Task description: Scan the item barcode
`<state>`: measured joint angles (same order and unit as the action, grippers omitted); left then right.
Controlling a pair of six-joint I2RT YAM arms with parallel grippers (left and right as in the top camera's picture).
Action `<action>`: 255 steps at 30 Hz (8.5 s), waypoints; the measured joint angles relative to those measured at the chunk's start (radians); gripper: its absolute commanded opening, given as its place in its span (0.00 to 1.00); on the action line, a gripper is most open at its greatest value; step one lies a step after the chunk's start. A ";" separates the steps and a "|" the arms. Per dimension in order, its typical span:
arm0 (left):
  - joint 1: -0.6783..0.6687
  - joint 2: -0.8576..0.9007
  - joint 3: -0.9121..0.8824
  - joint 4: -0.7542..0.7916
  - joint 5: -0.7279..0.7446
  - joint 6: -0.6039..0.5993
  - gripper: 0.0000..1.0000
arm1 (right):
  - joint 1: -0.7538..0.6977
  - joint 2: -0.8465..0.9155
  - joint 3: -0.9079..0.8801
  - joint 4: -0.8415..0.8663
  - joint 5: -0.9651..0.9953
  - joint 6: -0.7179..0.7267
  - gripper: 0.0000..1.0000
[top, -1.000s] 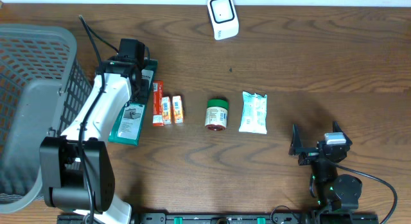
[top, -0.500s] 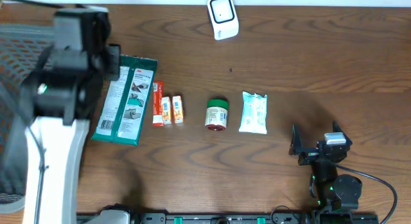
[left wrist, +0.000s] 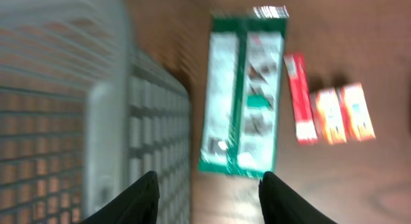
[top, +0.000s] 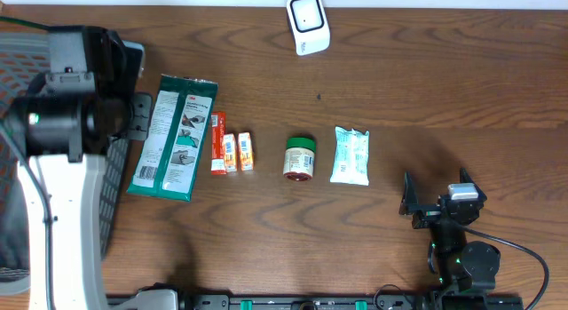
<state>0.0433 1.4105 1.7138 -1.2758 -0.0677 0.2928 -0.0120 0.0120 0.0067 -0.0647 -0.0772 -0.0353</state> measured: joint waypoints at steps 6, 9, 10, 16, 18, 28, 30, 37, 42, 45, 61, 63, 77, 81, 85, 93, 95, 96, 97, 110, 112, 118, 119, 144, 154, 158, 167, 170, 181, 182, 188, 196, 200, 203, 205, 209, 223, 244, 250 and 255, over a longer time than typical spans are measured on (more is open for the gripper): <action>0.076 0.133 -0.003 -0.005 0.001 0.027 0.45 | 0.000 0.000 0.000 0.000 0.000 0.000 0.99; 0.122 0.178 -0.010 0.015 -0.005 0.025 0.45 | 0.000 0.000 0.000 0.000 0.000 0.000 0.99; 0.132 0.180 -0.013 0.028 -0.009 0.026 0.45 | 0.000 0.000 0.000 0.000 0.000 0.000 0.99; 0.167 0.172 -0.013 0.047 -0.001 0.023 0.46 | 0.000 0.000 0.000 0.000 0.000 0.000 0.99; 0.169 0.172 -0.013 0.042 0.019 0.023 0.51 | 0.000 0.000 0.000 0.000 0.000 0.000 0.99; 0.170 0.171 -0.013 0.028 0.141 0.021 0.85 | 0.000 0.000 0.000 0.000 0.000 0.000 0.99; 0.170 0.171 -0.013 0.028 0.145 0.021 0.86 | 0.000 0.000 0.000 0.000 0.000 0.000 0.99; 0.170 0.171 -0.013 0.028 0.148 0.021 0.86 | 0.000 0.000 0.000 0.000 0.000 0.000 0.99; 0.170 0.171 -0.013 0.028 0.148 0.021 0.86 | 0.000 0.000 0.000 0.000 0.000 0.000 0.99; 0.170 0.171 -0.013 0.028 0.148 0.021 0.86 | 0.000 0.000 0.000 0.000 0.000 0.000 0.99; 0.170 0.171 -0.013 0.028 0.148 0.022 0.86 | 0.000 0.000 0.000 0.000 0.000 0.000 0.99; 0.170 0.171 -0.013 0.028 0.148 0.021 0.86 | 0.000 0.000 0.000 0.000 0.000 0.000 0.99; 0.170 0.171 -0.013 0.035 0.148 0.021 0.86 | 0.000 0.000 0.000 0.000 0.000 0.000 0.99; 0.170 0.171 -0.013 0.082 0.159 0.021 0.86 | 0.000 0.000 0.000 0.000 0.000 0.000 0.99; 0.170 0.171 -0.013 0.088 0.162 0.021 0.87 | 0.000 0.000 0.000 0.000 0.000 0.000 0.99; 0.170 0.171 -0.014 0.026 0.306 -0.134 0.87 | 0.000 0.000 0.000 0.000 0.000 0.000 0.99; 0.170 0.169 -0.023 0.008 0.348 -0.159 0.86 | 0.000 0.000 0.000 0.000 0.000 0.000 0.99; 0.170 0.169 -0.029 -0.001 0.366 -0.168 0.87 | 0.000 0.000 0.000 0.000 0.000 0.000 0.99; 0.169 0.169 -0.036 -0.004 0.381 -0.174 0.87 | 0.000 0.000 0.000 0.000 0.000 0.000 0.99; 0.117 0.168 -0.074 -0.014 0.447 -0.227 0.87 | 0.000 0.000 0.000 0.000 0.000 0.000 0.99; 0.117 0.168 -0.074 -0.014 0.449 -0.233 0.87 | 0.000 0.000 0.000 0.000 0.000 0.000 0.99; 0.117 0.168 -0.074 -0.014 0.451 -0.241 0.87 | 0.000 0.000 0.000 0.000 0.000 0.000 0.99; 0.117 0.168 -0.074 -0.014 0.452 -0.241 0.87 | 0.000 0.000 0.000 0.000 0.000 0.000 0.99; 0.117 0.167 -0.075 -0.014 0.452 -0.243 0.87 | 0.000 0.000 0.000 0.000 0.000 0.000 0.99; 0.117 0.168 -0.075 -0.014 0.452 -0.244 0.87 | 0.000 0.000 0.000 0.000 0.000 0.000 0.99; 0.117 0.168 -0.075 -0.014 0.452 -0.244 0.87 | 0.000 0.000 0.000 0.000 0.000 0.000 0.99; 0.117 0.168 -0.075 -0.014 0.452 -0.244 0.87 | 0.000 0.000 0.000 0.000 0.000 0.000 0.99; 0.117 0.167 -0.075 -0.014 0.452 -0.244 0.87 | 0.000 0.000 0.000 0.000 0.000 0.000 0.99; 0.117 0.168 -0.075 -0.014 0.452 -0.245 0.87 | 0.000 0.000 0.000 0.007 0.000 0.000 0.99; 0.117 0.167 -0.075 -0.014 0.451 -0.244 0.87 | 0.000 0.000 0.000 0.007 0.000 0.000 0.99; 0.117 0.168 -0.075 -0.014 0.452 -0.244 0.87 | 0.000 0.000 0.000 0.001 0.000 0.000 0.99; 0.117 0.168 -0.075 -0.014 0.452 -0.244 0.87 | 0.000 0.000 0.000 0.001 -0.005 0.050 0.99; 0.117 0.168 -0.075 -0.014 0.452 -0.245 0.87 | 0.000 0.000 0.011 -0.020 -0.005 0.121 0.99; 0.117 0.168 -0.075 -0.014 0.452 -0.245 0.87 | 0.000 0.007 0.071 -0.069 -0.009 0.149 0.99; 0.117 0.168 -0.075 -0.014 0.453 -0.245 0.87 | 0.000 0.029 0.152 -0.106 -0.009 0.159 0.99; 0.117 0.168 -0.076 -0.014 0.455 -0.245 0.87 | 0.000 0.111 0.373 -0.180 -0.013 0.166 0.99; 0.117 0.167 -0.079 -0.014 0.455 -0.245 0.87 | 0.000 0.825 1.343 -0.913 -0.098 0.178 0.99; 0.117 0.167 -0.080 -0.014 0.455 -0.245 0.87 | 0.005 1.582 1.617 -1.288 -0.254 0.129 0.72; 0.117 0.167 -0.079 -0.014 0.455 -0.245 0.87 | 0.045 1.757 1.617 -1.263 -0.275 0.098 0.66; 0.117 0.167 -0.080 -0.014 0.455 -0.245 0.87 | 0.065 1.889 1.617 -1.223 -0.283 0.082 0.62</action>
<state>0.1608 1.5776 1.6341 -1.2900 0.3874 0.0483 0.0532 1.9007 1.6238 -1.2873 -0.3607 0.0471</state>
